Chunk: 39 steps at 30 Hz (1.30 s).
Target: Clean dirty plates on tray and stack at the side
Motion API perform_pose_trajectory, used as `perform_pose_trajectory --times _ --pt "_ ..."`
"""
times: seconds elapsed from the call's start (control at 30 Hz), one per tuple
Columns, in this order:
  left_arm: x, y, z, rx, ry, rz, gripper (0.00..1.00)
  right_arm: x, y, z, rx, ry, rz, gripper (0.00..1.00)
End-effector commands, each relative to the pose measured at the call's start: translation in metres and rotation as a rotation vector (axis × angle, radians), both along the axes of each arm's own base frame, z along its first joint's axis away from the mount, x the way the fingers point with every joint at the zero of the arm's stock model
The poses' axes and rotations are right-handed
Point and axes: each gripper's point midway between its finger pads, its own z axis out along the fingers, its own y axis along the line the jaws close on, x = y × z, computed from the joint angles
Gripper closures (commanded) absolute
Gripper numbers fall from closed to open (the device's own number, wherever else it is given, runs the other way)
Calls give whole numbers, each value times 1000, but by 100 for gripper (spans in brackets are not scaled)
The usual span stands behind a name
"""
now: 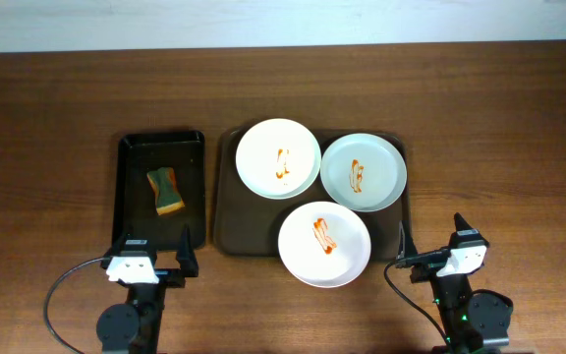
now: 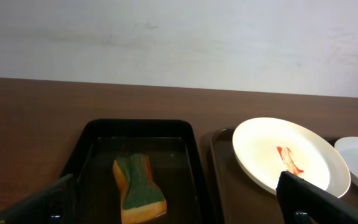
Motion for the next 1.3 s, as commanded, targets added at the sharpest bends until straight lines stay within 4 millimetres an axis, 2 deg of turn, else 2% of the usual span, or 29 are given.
perform_pose_trajectory --times 0.0,0.13,0.2,0.37,0.47,0.53,0.6,0.63,0.67,0.7,0.73,0.77,0.8,0.83,0.9,0.97,1.0,1.07,1.13,1.2,1.27 --pt "0 -1 -1 -9 -2 -4 0 0 0 -3 4 6 -6 2" --pt "-1 -1 -7 -10 69 -4 0 -1 2 -4 16 35 5 2" --pt "-1 -1 -1 -11 112 -4 0 -2 4 -6 33 96 15 2" --pt "10 -1 19 -14 368 -2 0 1 36 1 75 406 195 2" --pt "21 -1 30 -17 510 -2 0 3 43 5 100 608 224 2" --pt "34 0 47 -18 635 -1 0 -1 56 7 149 782 289 1" --pt "48 0 56 -20 745 0 0 -2 67 1 202 915 346 2" --pt "54 0 51 -21 788 0 0 -5 81 -3 258 958 426 2" --pt "56 0 38 -22 840 0 0 -5 84 -10 279 1000 440 0" --pt "52 0 20 -23 918 1 0 -3 84 -21 287 1044 432 11" --pt "53 0 12 -24 952 0 0 -3 84 -30 294 1084 426 21" --pt "55 0 3 -24 983 1 0 -2 84 -42 305 1136 419 36" --pt "57 0 -4 -24 1006 1 0 -2 84 -52 313 1180 412 37" --pt "59 0 -9 -24 1020 1 0 -2 76 -77 311 1279 341 45" --pt "66 0 -14 -25 1019 2 0 0 74 -104 319 1364 308 53" --pt "75 0 -14 -24 998 1 0 3 74 -129 329 1428 297 68" --pt "78 0 -13 -24 984 1 0 4 74 -136 332 1448 294 72" --pt "83 0 -11 -23 963 1 0 4 74 -147 346 1475 280 77" --pt "83 0 -11 -24 964 1 0 5 74 -148 346 1477 279 81" --pt "83 0 -11 -24 964 1 0 5 74 -148 346 1477 280 93" --pt "82 0 -13 -24 970 2 1 6 81 -147 355 1472 285 96"
